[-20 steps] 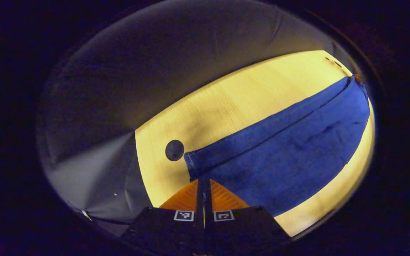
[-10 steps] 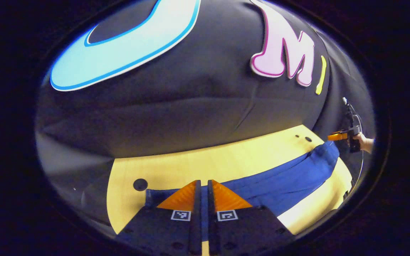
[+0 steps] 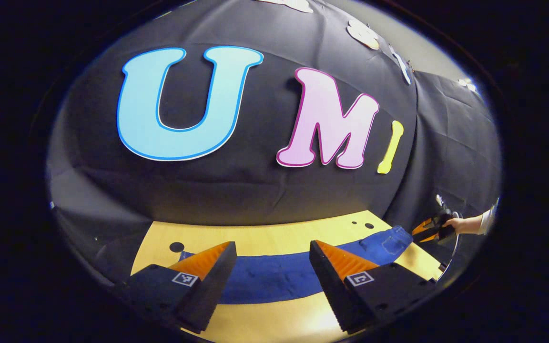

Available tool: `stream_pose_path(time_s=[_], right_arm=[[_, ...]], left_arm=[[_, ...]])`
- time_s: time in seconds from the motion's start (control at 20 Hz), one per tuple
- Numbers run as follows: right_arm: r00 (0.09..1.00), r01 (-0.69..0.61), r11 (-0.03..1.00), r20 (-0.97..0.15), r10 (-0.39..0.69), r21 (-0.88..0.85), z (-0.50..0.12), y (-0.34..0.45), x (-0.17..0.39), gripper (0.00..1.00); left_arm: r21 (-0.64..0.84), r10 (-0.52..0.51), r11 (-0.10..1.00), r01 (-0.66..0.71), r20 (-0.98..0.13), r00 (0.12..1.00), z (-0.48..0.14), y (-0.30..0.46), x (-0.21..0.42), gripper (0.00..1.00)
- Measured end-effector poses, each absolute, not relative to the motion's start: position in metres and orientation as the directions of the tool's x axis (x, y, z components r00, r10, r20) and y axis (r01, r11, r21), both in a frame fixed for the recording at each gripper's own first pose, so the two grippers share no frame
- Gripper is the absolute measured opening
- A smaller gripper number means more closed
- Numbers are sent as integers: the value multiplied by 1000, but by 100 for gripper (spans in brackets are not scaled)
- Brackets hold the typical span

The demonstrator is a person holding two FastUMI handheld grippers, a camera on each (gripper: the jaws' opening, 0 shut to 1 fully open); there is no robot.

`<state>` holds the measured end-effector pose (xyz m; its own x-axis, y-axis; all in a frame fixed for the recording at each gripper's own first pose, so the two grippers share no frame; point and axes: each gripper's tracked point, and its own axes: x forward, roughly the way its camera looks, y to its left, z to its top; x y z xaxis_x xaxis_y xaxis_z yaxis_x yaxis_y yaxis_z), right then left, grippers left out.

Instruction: Grasp the waist and the cuffs of the jeans and fold them to make the two legs overlap; first hold the waist and fold one-third of the jeans toward the cuffs, then hold the cuffs and fold the remaining one-third in the same direction to finish folding.

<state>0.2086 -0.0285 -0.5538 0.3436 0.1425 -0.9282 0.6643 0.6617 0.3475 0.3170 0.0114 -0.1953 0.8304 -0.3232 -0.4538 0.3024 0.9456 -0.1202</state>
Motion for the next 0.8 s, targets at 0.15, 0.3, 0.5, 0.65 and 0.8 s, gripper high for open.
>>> stream_pose_path(time_s=[0.15, 0.3, 0.5, 0.65, 0.8], right_arm=[[307, 722, 600, -937, 167, 344, -570, -16, 211, 98], [315, 784, 510, -935, 164, 354, -575, -3, 227, 99], [319, 792, 515, -942, 108, 327, -583, -11, 227, 53], [380, 766, 528, -921, 92, 368, -578, -14, 232, 17], [511, 697, 553, -857, 63, 456, -550, -17, 256, 8]], left_arm=[[-72, -293, 953, 295, -474, 830, -194, 12, 288, 97], [-24, -267, 955, 296, -508, 819, -193, 13, 264, 97], [-2, -196, 973, 230, -529, 826, -193, 31, 241, 97], [-27, -146, 987, 156, -540, 829, -194, 48, 225, 97], [-19, -99, 994, 106, -538, 837, -186, 65, 208, 97]])
